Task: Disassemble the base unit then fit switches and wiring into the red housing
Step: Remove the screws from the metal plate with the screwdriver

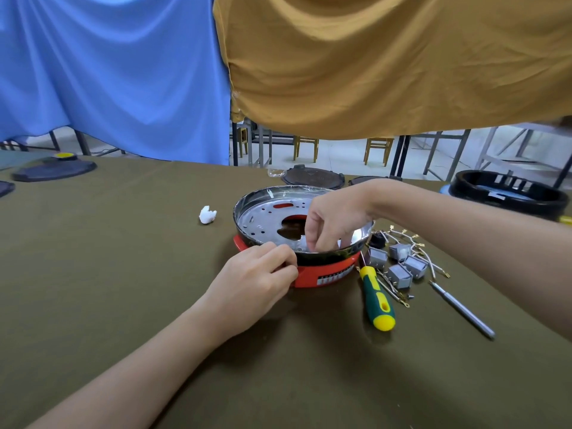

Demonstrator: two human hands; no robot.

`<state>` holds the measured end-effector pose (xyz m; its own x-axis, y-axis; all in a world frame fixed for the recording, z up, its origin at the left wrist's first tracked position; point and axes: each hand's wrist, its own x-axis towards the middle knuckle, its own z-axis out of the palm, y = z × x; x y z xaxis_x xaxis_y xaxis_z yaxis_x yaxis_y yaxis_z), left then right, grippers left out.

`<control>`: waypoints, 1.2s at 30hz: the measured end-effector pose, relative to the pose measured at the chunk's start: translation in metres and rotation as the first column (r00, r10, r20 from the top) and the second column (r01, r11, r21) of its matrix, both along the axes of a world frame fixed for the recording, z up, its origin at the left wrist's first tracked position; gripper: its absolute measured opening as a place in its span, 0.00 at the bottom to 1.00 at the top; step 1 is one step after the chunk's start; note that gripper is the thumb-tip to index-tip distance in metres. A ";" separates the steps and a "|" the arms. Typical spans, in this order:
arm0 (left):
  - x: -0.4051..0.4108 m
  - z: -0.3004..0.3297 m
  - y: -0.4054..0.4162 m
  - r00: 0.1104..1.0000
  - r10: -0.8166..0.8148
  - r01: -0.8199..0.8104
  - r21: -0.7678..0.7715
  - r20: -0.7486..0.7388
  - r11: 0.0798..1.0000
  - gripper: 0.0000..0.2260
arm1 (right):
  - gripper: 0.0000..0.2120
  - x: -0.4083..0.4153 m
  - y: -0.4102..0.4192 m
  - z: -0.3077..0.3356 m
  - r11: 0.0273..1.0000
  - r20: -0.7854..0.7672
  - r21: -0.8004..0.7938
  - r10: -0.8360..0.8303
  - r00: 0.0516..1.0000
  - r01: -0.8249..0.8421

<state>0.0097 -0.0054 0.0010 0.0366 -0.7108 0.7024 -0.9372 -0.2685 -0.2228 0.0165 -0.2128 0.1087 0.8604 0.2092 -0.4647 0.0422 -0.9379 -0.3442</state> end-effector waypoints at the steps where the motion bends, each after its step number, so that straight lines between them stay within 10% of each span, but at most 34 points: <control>1: 0.000 0.000 0.000 1.000 0.001 -0.001 0.000 0.001 1.000 0.06 | 0.06 0.001 -0.001 0.000 1.000 -0.014 0.006 0.002 1.000 -0.002; 36: 0.009 -0.006 -0.003 0.999 0.017 -0.015 -0.028 0.048 1.000 0.06 | 0.06 -0.003 -0.009 -0.006 0.994 0.002 0.104 -0.017 1.000 0.017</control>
<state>0.0184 -0.0081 -0.0053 0.0135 -0.6910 0.7227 -0.9210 -0.2900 -0.2601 0.0137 -0.2219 0.1030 0.8656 0.2415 -0.4387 0.0273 -0.8975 -0.4401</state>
